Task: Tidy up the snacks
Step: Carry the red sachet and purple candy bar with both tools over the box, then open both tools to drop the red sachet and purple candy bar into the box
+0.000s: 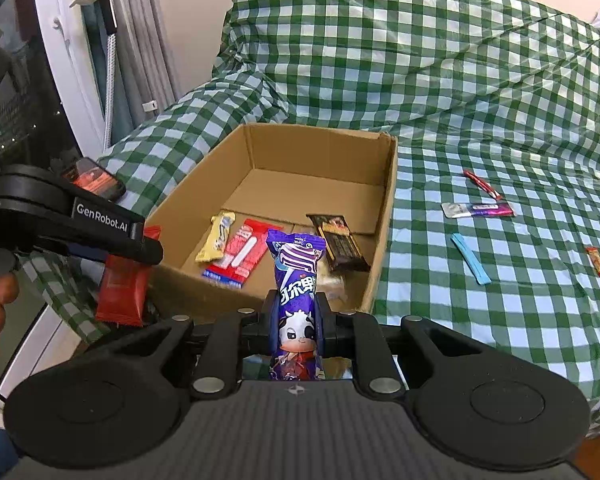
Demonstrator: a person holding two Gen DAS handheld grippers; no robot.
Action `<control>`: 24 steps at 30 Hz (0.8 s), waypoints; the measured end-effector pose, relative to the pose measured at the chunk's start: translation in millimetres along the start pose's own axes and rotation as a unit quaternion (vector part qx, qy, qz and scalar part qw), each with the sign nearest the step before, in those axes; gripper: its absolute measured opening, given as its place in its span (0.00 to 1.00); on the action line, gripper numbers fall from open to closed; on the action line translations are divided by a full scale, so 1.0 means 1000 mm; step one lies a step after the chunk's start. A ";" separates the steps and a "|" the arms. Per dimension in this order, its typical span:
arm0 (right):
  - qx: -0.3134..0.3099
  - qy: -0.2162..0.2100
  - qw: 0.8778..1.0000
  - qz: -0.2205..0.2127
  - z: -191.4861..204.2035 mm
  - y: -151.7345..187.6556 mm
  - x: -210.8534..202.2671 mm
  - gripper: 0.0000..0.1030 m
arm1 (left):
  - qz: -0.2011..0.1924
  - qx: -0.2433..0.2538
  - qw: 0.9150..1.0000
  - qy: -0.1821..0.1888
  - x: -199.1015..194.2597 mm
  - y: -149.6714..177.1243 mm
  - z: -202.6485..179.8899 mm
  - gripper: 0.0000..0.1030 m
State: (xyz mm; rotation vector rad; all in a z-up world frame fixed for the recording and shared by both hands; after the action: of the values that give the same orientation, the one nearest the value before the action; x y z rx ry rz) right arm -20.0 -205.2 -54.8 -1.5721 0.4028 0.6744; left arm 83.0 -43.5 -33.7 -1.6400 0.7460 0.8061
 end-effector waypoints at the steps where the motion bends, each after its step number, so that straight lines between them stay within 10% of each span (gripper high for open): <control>1: 0.000 -0.002 1.000 -0.001 -0.001 -0.003 0.003 0.17 | -0.003 -0.002 1.000 0.001 0.001 -0.005 -0.001 0.49; 24: 0.009 -0.018 1.000 0.003 -0.020 -0.063 0.111 0.17 | 0.003 -0.016 1.000 -0.004 0.095 -0.093 -0.035 0.49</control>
State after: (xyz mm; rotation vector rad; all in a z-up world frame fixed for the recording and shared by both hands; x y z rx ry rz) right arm 107.1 -202.3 -76.2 -1.5403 0.3847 0.7009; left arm 217.2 -65.6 -54.4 -1.6623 0.7370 0.8322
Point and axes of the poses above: each gripper's, at about its wrist camera, not at the fingertips, and x roughly the way its jaws point, z to its left, y to its underside, the point moved 1 cm from there along x, roughly the way its jaws point, and after that the axes turned 12 degrees about -x, right-handed, at the moved point
